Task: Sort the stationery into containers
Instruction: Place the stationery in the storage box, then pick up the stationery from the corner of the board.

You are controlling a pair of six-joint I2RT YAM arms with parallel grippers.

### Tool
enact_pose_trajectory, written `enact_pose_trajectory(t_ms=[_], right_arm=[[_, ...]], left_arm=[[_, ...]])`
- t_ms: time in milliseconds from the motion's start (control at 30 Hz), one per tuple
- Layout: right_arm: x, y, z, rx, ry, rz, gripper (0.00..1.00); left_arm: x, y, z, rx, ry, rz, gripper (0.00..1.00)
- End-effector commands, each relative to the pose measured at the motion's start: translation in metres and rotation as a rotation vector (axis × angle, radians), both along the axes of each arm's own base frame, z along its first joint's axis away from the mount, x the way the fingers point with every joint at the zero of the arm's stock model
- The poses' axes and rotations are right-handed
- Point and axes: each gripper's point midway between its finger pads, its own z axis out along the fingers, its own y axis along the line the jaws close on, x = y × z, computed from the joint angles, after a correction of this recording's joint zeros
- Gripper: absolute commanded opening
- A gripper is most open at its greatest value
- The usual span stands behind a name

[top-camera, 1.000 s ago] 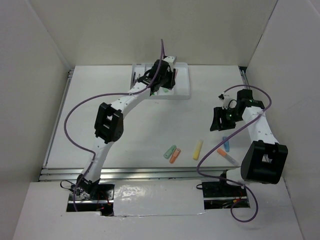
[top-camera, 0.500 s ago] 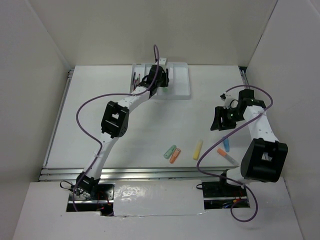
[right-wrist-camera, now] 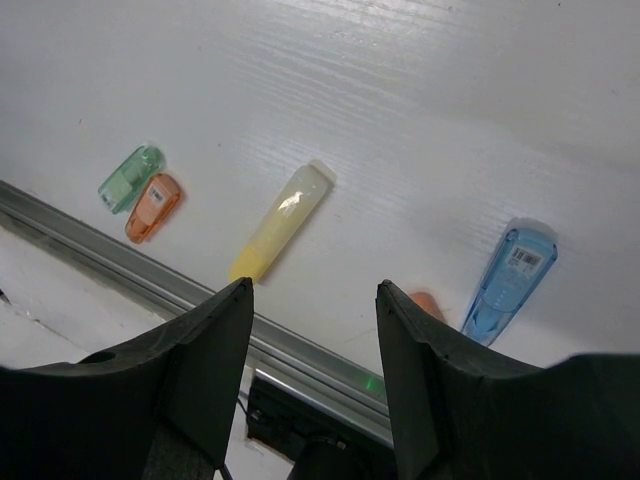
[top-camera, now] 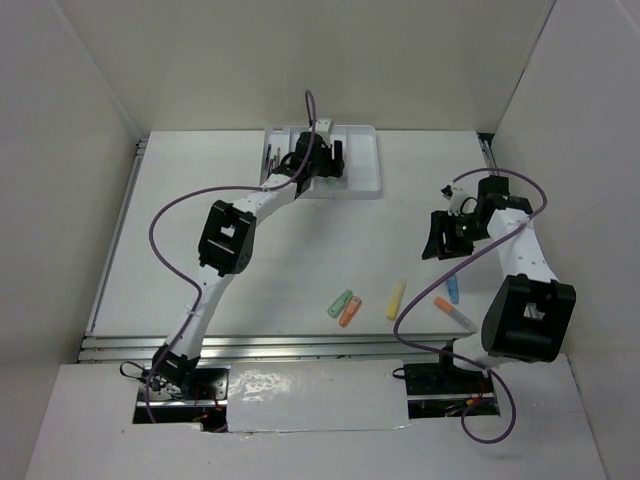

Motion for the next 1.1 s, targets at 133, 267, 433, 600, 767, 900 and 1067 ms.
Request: enact_pose_trajectory(t_ms=[133, 267, 433, 600, 767, 900, 1067], right_arm=[[-0.034, -0.004, 0.015, -0.066, 0.035, 0.048, 0.59], [-0.068, 0.001, 0.006, -0.104, 0.144, 0.108, 0.60], [-0.087, 0.018, -0.010, -0.145, 0.202, 0.222, 0.61], [-0.082, 0.041, -0.024, -0.185, 0.276, 0.247, 0.62], [-0.056, 0.057, -0.031, -0.245, 0.239, 0.251, 0.65], [-0.042, 0.070, -0.044, -0.225, 0.316, 0.231, 0.73], [-0.046, 0.091, -0.071, -0.147, 0.466, 0.181, 0.73]], left_arm=[[-0.042, 0.044, 0.177, -0.115, -0.161, 0.039, 0.77], [-0.095, 0.080, 0.209, -0.050, -0.168, 0.079, 0.79], [-0.167, 0.116, 0.202, 0.055, -0.104, 0.093, 0.90], [-0.218, 0.145, 0.188, 0.068, -0.071, 0.126, 0.92], [-0.237, 0.167, 0.177, 0.083, -0.050, 0.155, 0.96], [-0.240, 0.177, 0.170, 0.101, -0.041, 0.169, 0.96], [-0.240, 0.185, 0.162, 0.124, -0.028, 0.176, 0.96]])
